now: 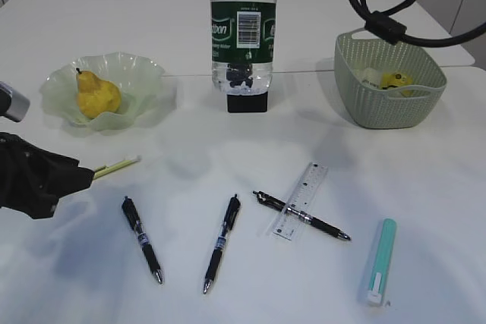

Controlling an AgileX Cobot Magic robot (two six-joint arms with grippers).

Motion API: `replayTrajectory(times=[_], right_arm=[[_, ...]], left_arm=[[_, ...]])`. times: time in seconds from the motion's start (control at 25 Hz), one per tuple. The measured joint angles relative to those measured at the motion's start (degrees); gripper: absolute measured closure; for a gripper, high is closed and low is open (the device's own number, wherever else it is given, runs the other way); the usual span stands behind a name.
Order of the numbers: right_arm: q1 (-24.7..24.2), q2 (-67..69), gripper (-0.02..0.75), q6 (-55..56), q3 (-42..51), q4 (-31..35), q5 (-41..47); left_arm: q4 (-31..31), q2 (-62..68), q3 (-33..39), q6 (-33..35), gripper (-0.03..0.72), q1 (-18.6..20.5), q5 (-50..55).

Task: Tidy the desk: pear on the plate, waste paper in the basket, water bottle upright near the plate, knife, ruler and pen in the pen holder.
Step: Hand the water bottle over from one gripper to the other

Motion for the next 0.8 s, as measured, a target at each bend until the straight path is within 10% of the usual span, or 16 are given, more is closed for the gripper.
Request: replayTrajectory(times=[0.6,0.8], right_arm=[[0.0,0.0,0.349,-0.24,0.0,-3.33,0.0],[0.0,0.0,0.349,-2.45,0.0,-3.58,0.0]], left_arm=[[-1.57,0.11,-1.11,2.53,0.43,0.0,13.57],[-1.57,0.11,-4.94,1.07,0.232,0.0,14.71]])
